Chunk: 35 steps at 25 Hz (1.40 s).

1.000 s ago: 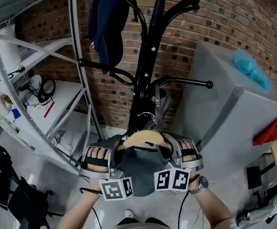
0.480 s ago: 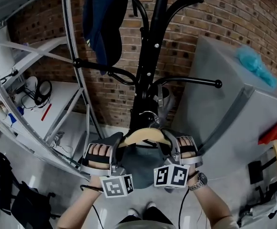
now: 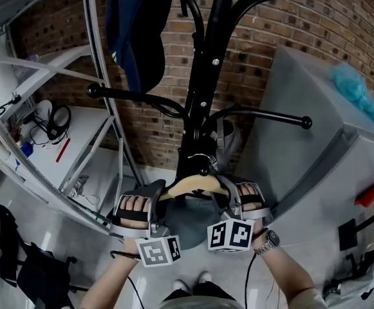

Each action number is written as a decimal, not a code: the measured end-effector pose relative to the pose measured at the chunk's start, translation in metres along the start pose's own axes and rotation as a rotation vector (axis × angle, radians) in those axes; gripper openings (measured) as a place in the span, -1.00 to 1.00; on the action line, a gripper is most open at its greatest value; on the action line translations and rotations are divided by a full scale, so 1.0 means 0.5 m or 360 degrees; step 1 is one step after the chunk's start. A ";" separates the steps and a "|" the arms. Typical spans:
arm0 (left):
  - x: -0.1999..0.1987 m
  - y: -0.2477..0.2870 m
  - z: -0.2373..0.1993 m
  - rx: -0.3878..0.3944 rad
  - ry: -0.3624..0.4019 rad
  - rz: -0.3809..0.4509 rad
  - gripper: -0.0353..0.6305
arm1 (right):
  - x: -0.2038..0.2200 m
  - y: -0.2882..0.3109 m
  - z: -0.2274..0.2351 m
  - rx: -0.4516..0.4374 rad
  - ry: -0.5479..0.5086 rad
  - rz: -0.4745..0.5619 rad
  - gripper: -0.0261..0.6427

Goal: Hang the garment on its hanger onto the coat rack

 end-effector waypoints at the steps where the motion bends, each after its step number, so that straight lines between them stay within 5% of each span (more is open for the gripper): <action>1: 0.002 0.002 0.003 0.0008 -0.0006 -0.0010 -0.48 | 0.000 0.005 -0.002 -0.0014 -0.0005 0.0005 -0.55; 13: 0.018 0.051 0.039 0.0099 -0.0023 -0.0089 -0.48 | 0.022 0.068 -0.016 -0.0111 -0.0018 0.0041 -0.55; 28: 0.025 0.087 0.050 0.0075 -0.0001 -0.0131 -0.48 | 0.032 0.105 -0.010 -0.0042 -0.0018 0.0089 -0.55; 35: 0.023 0.078 0.052 0.0056 -0.0076 -0.0059 -0.48 | 0.034 0.093 -0.011 -0.0063 0.0148 0.0119 -0.55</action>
Point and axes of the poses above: the fingertips, and each gripper's own axes: y forward along the fingers, z to its right, x out of its underside, the point moved 4 cm from there along -y, backward along the fingers, and after that the axes turned 7 degrees about y, right-handed, at the moved point
